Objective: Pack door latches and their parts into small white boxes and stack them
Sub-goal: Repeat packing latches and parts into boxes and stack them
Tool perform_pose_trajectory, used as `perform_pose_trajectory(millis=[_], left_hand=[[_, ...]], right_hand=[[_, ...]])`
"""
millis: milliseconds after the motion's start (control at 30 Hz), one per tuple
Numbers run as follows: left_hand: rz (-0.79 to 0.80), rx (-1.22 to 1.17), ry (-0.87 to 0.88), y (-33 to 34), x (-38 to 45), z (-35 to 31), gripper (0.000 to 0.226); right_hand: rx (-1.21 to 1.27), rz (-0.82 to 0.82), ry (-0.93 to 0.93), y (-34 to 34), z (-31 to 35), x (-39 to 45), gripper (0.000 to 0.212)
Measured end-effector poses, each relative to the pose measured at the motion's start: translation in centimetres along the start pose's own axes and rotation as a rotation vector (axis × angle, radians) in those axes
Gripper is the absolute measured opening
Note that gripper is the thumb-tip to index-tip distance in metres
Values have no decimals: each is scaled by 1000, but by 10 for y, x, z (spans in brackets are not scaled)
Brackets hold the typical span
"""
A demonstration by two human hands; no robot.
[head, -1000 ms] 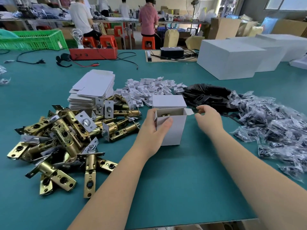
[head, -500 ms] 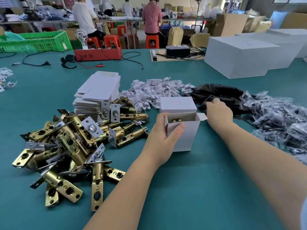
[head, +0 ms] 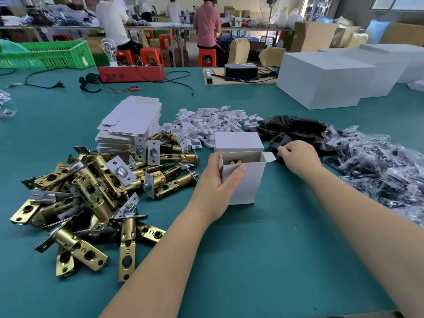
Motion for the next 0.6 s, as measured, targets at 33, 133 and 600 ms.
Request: perform_pose_trajectory(millis=[33,133,600], left_hand=[[-2,2,0,0,0,0,46],[-9,0,-2,0,-1,1,46],[-2,11,-9,1,0,4,61]], right_hand=[[1,14,-11,0,0,-1,38],[-6,54,-29,1,0,-3,21],[-40,42,-60,7,-12,-1,39]])
Point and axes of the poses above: each hand's wrist, its own x-axis towards the middle knuckle, its own y-axis out of the palm, z = x × y, the point moved 4 cm from there along x, towards the middle knuckle, and after that the axes turned 7 degrees about -z, right-handed, at the moved point
